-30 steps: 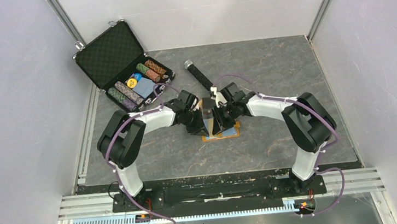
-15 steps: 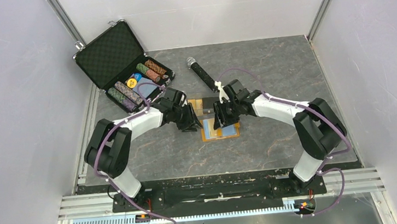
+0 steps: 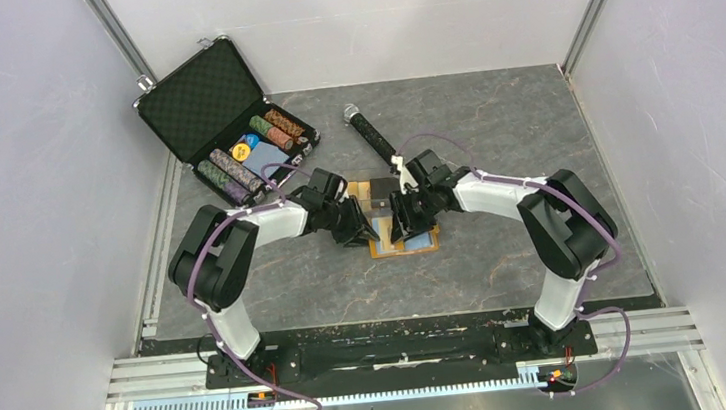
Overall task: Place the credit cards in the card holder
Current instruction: Insert the credit card into the card holder, then close the card holder at the center of the board.
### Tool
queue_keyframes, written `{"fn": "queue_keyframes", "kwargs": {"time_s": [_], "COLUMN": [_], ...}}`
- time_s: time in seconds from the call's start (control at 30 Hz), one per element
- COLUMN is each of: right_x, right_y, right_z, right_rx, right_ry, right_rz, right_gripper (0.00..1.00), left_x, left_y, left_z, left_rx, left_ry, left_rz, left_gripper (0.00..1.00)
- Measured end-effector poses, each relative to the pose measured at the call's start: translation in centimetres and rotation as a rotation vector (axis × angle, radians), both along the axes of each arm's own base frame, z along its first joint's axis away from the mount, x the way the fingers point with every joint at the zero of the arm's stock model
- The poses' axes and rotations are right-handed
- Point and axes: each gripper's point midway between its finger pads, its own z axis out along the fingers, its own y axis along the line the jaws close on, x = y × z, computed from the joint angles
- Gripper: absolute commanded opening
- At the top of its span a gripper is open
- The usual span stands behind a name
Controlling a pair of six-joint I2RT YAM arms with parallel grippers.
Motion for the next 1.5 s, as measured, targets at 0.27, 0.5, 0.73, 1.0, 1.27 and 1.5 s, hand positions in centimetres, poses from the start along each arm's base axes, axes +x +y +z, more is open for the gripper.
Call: {"fn": "queue_keyframes", "kwargs": {"time_s": [0.27,0.5,0.73,1.0,1.27,1.5], "right_x": [-1.2,-3.1,-5.7,-5.6,-5.1,-6.1], "right_y": [1.5,2.8,3.8,3.9,3.4,3.4], "right_z": [-0.3,0.1,0.8,3.0,3.2,2.5], "right_rx": [0.03,0.079,0.119,0.125,0.095,0.128], "right_ry": [0.024,0.073,0.108,0.026,-0.021,0.005], "right_rz": [0.053,0.105,0.173,0.23,0.249,0.278], "right_gripper": [0.37,0.39,0.52,0.63,0.66,0.61], "left_x": [-1.8,-4.0,-6.0,-6.9,-7.4,-7.9], "left_y": [-0.5,0.8,1.6,3.5,6.0,7.4], "left_z": [-0.1,0.2,2.4,3.1,4.4,4.9], "left_rx": [-0.019,-0.015,-0.066,-0.016,0.132,0.207], "left_ry": [0.019,0.025,-0.003,-0.004,-0.012,-0.001], "left_rz": [-0.008,0.003,0.008,-0.023,-0.15,-0.195], "left_gripper": [0.26,0.15,0.02,0.02,0.02,0.02]}}
